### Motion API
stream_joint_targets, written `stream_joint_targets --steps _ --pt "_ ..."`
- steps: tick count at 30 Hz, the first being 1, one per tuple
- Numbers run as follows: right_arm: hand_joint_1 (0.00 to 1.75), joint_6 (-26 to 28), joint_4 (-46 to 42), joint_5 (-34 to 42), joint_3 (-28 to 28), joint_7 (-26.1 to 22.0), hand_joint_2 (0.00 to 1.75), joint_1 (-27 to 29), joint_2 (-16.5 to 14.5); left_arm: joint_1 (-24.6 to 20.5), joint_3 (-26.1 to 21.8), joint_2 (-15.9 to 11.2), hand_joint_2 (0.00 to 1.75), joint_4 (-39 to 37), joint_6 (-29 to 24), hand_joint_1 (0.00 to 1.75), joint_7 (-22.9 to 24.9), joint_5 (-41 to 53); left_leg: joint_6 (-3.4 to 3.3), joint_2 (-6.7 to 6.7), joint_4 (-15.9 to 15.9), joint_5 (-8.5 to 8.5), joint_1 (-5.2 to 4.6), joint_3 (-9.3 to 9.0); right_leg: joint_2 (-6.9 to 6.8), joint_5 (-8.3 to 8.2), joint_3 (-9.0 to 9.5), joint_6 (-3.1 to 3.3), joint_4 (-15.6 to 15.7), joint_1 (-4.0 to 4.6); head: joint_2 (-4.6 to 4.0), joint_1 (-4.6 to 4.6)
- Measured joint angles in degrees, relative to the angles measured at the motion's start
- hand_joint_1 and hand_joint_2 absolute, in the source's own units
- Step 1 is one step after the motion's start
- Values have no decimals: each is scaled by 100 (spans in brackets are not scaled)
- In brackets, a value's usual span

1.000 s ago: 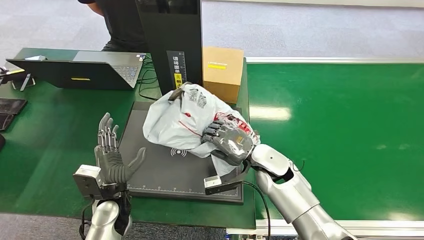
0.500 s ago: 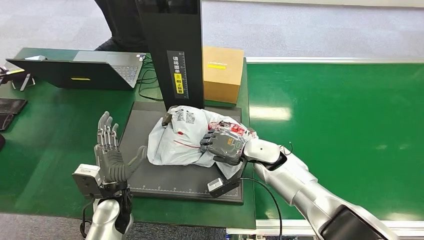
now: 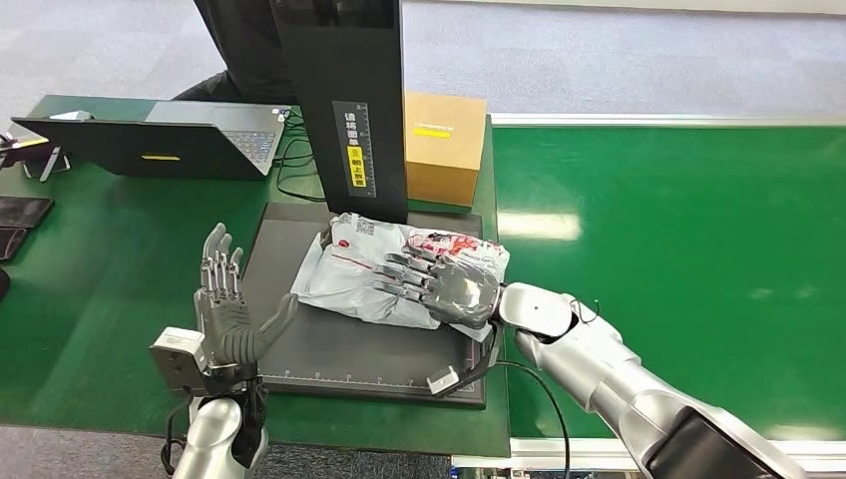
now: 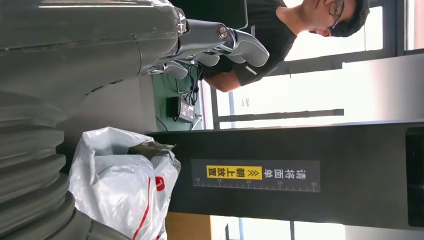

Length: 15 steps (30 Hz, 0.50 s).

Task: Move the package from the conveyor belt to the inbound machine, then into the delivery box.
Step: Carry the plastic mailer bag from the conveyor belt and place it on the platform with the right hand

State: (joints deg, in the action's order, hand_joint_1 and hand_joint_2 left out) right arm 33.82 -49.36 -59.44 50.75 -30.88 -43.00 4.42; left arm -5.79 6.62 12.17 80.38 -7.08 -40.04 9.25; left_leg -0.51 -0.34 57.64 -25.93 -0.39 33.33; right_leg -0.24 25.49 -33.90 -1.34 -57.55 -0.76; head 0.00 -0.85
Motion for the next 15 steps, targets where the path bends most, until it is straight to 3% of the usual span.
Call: stream_joint_targets --steps 5,8,11,15 --pt "0 467 -461 292 -257 -240 175 310 31 0 -1 0 175 -25 21 0 0 -12 0 0 0 0 0 0 0 0 -1 0 0 0 0 1" --pt "0 526 -875 867 -499 -413 175 526 50 6 -1 -4 175 -26 10 0 0 -60 0 0 0 0 0 1 0 0 0 0 0 0 0 0" --pt "0 290 -1368 1798 -839 -555 175 800 55 38 -3 -19 175 -26 -4 0 0 -111 0 0 0 0 0 1 0 0 0 0 0 0 0 1" --pt "0 -413 -2122 3203 -1525 -612 175 1283 52 130 -16 -39 175 -25 117 0 0 -186 0 -2 -1 0 0 3 -2 1 0 0 0 0 0 1"
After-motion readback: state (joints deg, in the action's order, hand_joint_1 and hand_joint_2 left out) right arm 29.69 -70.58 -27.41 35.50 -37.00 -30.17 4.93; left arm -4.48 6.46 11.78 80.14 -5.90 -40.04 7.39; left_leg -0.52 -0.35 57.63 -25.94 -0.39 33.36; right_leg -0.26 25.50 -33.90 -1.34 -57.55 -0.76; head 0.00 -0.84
